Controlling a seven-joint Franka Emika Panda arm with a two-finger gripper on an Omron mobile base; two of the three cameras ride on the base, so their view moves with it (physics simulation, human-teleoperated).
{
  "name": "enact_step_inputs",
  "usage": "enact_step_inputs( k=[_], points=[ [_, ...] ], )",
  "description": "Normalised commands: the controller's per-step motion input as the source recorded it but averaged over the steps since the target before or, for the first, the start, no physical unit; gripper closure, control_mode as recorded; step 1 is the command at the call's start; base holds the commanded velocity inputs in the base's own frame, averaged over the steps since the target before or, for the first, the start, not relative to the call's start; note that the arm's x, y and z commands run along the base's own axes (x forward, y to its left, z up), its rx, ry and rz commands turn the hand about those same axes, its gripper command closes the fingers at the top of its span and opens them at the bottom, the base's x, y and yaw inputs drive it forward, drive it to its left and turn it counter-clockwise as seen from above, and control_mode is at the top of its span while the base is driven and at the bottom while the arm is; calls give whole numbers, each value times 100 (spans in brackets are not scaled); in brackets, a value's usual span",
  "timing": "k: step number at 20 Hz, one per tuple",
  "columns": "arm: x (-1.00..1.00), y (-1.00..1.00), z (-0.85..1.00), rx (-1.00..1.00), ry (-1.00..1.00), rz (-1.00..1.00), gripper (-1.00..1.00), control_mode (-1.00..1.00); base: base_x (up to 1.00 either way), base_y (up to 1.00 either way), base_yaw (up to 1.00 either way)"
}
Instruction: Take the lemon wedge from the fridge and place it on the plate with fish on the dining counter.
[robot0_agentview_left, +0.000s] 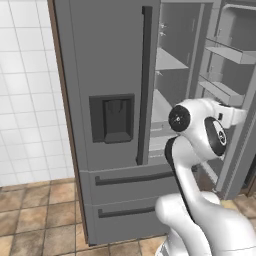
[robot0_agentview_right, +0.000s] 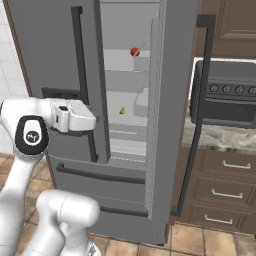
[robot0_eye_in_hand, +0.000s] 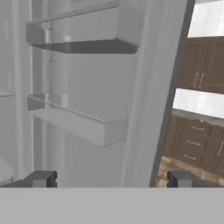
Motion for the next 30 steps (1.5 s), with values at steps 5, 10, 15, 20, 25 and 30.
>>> enact_step_inputs(
  k=[5, 10, 15, 20, 25, 30],
  points=[
    [3, 98, 8, 9, 26, 61, -100, -100, 0, 0, 0],
    [46, 74, 4, 29, 30, 55, -100, -100, 0, 0, 0],
    [33, 30, 0, 14, 16, 21, -100, -100, 0, 0, 0],
    [32, 5, 0, 16, 0, -4, -100, -100, 0, 0, 0],
    [48, 22, -8, 10, 0, 0, -100, -100, 0, 0, 0],
    [65, 47, -24, -7, 1, 0, -100, -100, 0, 0, 0]
  ],
)
